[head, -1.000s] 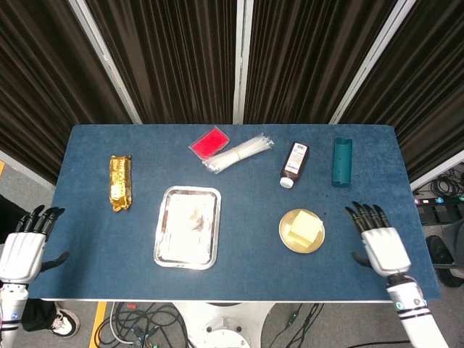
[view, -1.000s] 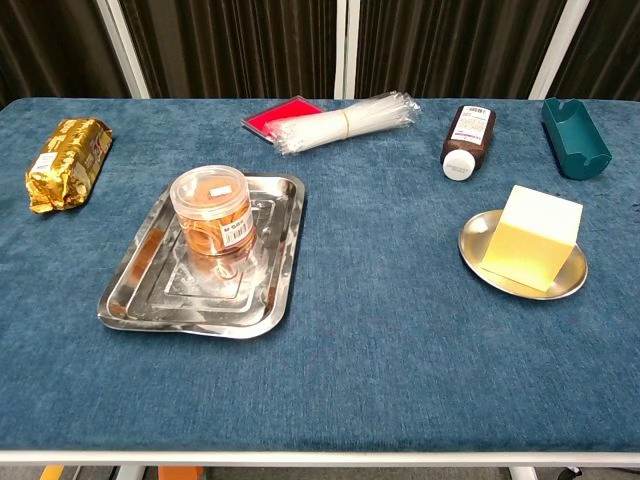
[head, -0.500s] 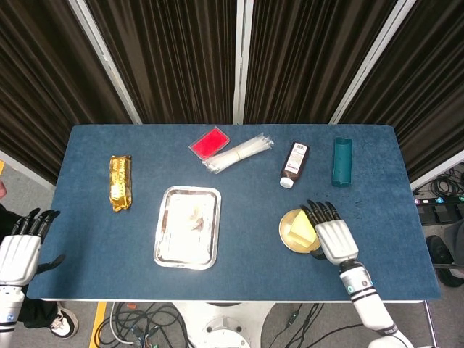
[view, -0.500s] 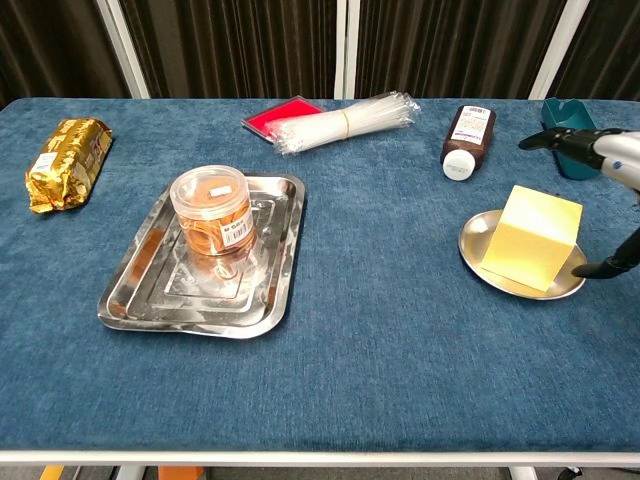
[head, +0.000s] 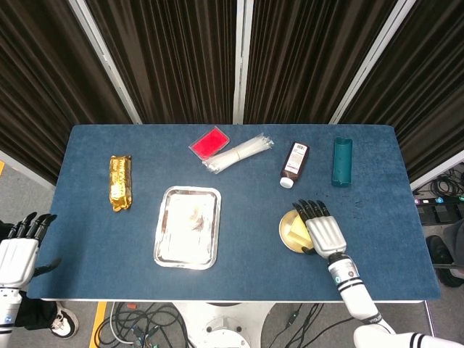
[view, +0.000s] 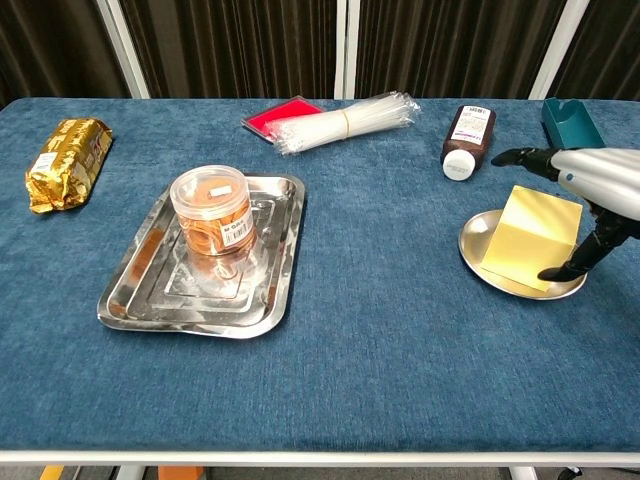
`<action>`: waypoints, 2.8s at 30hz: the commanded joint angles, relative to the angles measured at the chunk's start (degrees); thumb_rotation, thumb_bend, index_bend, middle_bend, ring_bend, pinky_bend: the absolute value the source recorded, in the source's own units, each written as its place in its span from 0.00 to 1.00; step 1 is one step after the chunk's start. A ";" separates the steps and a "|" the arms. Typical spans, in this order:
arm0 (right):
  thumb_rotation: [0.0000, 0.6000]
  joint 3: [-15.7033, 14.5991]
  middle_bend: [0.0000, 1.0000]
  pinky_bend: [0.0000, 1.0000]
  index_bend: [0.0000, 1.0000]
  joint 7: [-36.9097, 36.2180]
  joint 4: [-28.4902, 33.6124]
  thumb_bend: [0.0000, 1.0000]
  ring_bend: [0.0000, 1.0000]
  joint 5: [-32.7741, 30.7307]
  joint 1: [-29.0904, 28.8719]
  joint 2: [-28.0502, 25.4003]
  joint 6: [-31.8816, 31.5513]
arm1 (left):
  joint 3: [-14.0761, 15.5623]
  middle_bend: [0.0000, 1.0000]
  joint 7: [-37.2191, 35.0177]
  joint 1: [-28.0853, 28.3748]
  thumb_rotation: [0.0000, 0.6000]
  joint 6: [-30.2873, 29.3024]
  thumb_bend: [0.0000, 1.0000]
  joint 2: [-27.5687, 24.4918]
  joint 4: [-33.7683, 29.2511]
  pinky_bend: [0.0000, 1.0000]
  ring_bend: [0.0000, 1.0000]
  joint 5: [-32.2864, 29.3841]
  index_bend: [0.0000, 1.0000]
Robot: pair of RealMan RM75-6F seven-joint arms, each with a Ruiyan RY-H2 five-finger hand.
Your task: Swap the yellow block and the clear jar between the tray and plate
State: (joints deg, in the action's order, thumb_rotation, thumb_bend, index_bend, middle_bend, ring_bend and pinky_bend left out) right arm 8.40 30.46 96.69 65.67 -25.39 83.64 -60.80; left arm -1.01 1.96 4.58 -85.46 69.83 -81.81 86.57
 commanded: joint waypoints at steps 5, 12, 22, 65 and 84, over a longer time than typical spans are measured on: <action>1.00 -0.23 0.19 0.07 0.00 -1.32 -1.60 0.21 0.26 0.21 -1.34 0.86 0.04 | -0.03 0.13 -0.43 0.12 1.00 0.25 0.10 0.30 0.56 0.18 0.07 0.09 0.15; 1.00 -0.95 0.24 0.17 0.00 -1.62 -1.90 0.26 0.32 0.53 -1.76 1.35 -0.78 | -0.13 0.13 -0.67 0.04 1.00 -0.07 0.10 0.18 0.46 0.18 0.07 0.20 0.15; 1.00 0.98 0.26 0.19 0.00 -3.53 2.57 0.27 0.35 4.35 -2.84 -1.65 -3.58 | -0.20 0.13 -0.38 -0.01 1.00 -0.56 0.10 -0.44 -0.58 0.18 0.07 0.59 0.15; 1.00 5.56 0.00 0.00 0.00 -6.28 -20.26 0.00 0.00 -7.28 -29.26 12.41 17.49 | 0.08 0.13 -1.76 -0.36 1.00 -0.32 0.10 0.02 0.98 0.18 0.07 0.61 0.15; 1.00 0.14 0.00 0.00 0.00 -11.18 2.62 0.00 0.00 1.70 -12.04 -12.00 -3.80 | -3.56 0.13 -1.05 10.29 1.00 7.41 0.10 -1.06 -9.89 0.18 0.07 5.71 0.15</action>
State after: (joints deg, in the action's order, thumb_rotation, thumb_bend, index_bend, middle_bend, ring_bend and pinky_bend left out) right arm 10.87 20.58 96.13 64.84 -41.48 75.18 -60.60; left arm -3.85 0.18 13.27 -79.66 68.06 -90.65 91.83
